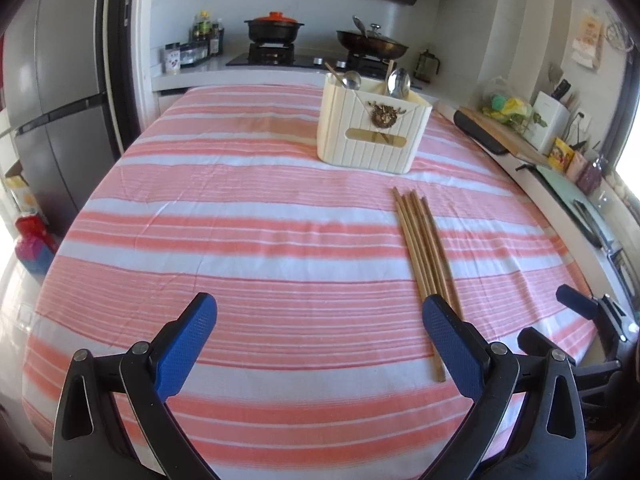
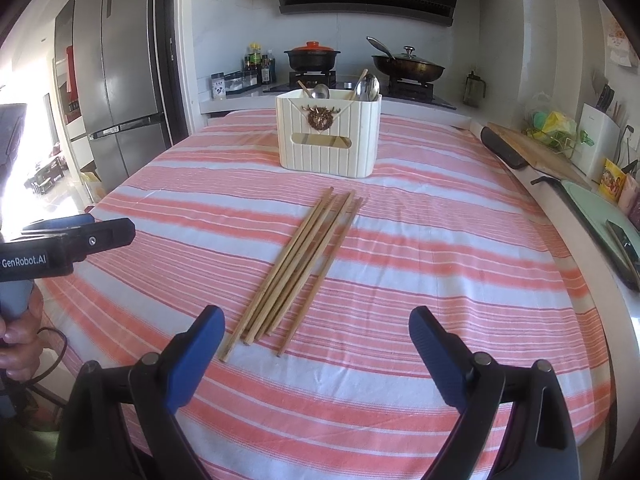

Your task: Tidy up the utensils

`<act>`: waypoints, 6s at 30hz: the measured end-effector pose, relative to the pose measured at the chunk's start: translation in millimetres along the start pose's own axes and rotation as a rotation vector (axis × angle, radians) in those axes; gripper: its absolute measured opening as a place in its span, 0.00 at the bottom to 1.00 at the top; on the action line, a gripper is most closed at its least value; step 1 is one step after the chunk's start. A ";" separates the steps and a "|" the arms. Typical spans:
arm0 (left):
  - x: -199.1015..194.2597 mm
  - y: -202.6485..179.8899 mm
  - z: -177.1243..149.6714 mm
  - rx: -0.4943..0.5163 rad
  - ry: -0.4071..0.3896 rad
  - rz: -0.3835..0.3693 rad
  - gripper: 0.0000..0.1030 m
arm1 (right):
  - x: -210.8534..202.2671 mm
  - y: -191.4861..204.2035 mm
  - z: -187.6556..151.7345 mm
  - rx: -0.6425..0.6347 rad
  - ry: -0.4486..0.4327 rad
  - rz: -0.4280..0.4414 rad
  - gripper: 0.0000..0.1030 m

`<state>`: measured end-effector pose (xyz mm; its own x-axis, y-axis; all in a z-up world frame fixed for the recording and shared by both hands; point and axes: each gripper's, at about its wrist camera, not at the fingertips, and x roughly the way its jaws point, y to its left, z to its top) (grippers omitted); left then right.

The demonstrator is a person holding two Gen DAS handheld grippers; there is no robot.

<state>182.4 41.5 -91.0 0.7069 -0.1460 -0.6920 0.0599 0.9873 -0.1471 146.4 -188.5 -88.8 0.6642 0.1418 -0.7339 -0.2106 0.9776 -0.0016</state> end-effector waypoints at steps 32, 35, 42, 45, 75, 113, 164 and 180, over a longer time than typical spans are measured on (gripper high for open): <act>132.8 -73.6 13.6 0.165 0.185 0.106 1.00 | 24.6 -64.3 -16.4 0.201 0.103 -0.051 0.92; 133.5 -69.0 14.5 0.151 0.192 0.105 1.00 | 25.4 -64.9 -15.6 0.202 0.103 -0.048 0.92; 143.3 -71.6 14.1 0.185 0.205 0.111 1.00 | 32.9 -59.7 -13.9 0.179 0.117 -0.049 0.92; 140.5 -72.4 13.1 0.209 0.182 0.103 0.97 | 40.4 -56.6 -4.1 0.148 0.102 -0.057 0.92; 113.9 -41.4 -0.8 0.126 0.165 0.086 0.63 | 124.6 0.3 32.0 -0.036 0.230 -0.071 0.17; 78.0 34.0 -6.1 -0.014 0.237 -0.073 0.81 | 78.2 -62.6 -1.1 0.196 0.242 -0.028 0.32; -51.7 4.8 145.6 0.075 -0.220 -0.238 0.03 | -38.8 -44.8 186.5 0.083 -0.226 0.160 0.06; -41.0 1.5 253.8 0.091 -0.344 -0.217 0.03 | -8.5 -63.5 311.9 0.034 -0.332 0.094 0.06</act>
<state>332.3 64.8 116.5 0.8644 -0.3374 -0.3727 0.2848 0.9396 -0.1901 377.8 -203.3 129.4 0.8413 0.2693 -0.4686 -0.2617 0.9616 0.0829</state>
